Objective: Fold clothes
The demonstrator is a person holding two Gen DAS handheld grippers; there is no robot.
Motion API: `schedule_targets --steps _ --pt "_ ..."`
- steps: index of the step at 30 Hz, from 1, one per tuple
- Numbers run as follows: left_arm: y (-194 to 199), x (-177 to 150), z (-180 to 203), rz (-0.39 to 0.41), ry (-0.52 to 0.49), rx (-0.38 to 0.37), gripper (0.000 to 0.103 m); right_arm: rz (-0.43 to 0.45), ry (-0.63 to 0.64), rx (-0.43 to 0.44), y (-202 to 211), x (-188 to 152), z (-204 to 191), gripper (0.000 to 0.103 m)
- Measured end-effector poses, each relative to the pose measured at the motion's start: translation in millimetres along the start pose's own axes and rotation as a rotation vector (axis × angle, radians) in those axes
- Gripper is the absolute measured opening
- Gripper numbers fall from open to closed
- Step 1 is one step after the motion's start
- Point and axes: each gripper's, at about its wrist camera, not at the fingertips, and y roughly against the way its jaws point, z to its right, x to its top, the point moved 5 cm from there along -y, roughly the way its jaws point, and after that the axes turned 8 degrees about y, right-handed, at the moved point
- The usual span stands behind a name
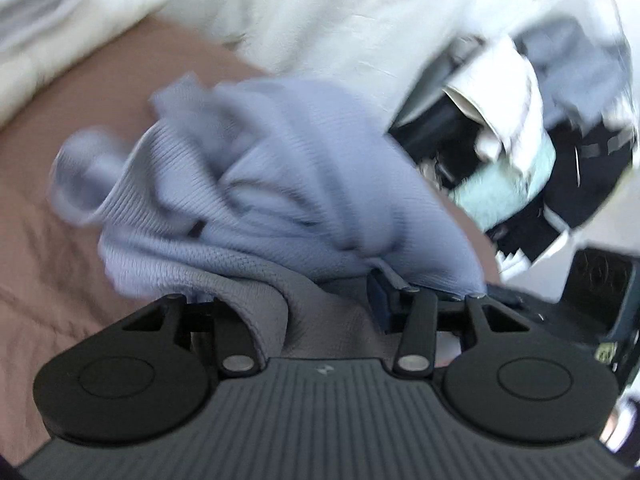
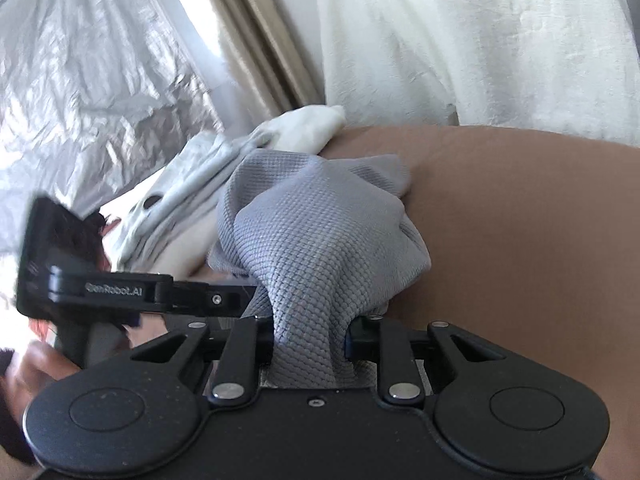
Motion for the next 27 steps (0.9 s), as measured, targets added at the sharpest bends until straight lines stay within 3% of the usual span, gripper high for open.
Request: schedule_targets --steps 3,7,10,13,17,22,27 --pt "14.4 -17.5 25.3 0.039 -0.044 0.019 0.044 0.013 0.009 -0.002 20.5 -8.3 -4.1 0.025" --pt "32.1 -44.3 22.1 0.043 0.067 -0.042 0.045 0.04 0.044 -0.003 43.8 -16.6 -18.1 0.024" --pt "39.1 -62.5 9.6 0.022 0.075 -0.038 0.045 0.063 0.057 -0.001 54.3 -34.0 -29.2 0.024" --pt "36.6 -79.8 12.2 0.026 -0.002 0.043 0.045 0.051 0.077 -0.006 59.9 -49.4 -36.2 0.024" --pt "27.3 -89.9 33.4 0.092 -0.198 0.221 0.045 0.05 0.103 -0.021 63.8 -51.3 -33.5 0.024" --pt "21.7 -89.6 37.9 0.151 -0.249 0.272 0.039 0.058 0.058 -0.057 63.7 -50.4 -15.5 0.024" --pt "2.9 -95.5 26.8 0.127 -0.287 0.343 0.038 -0.025 -0.026 -0.148 55.8 -59.6 12.0 0.027"
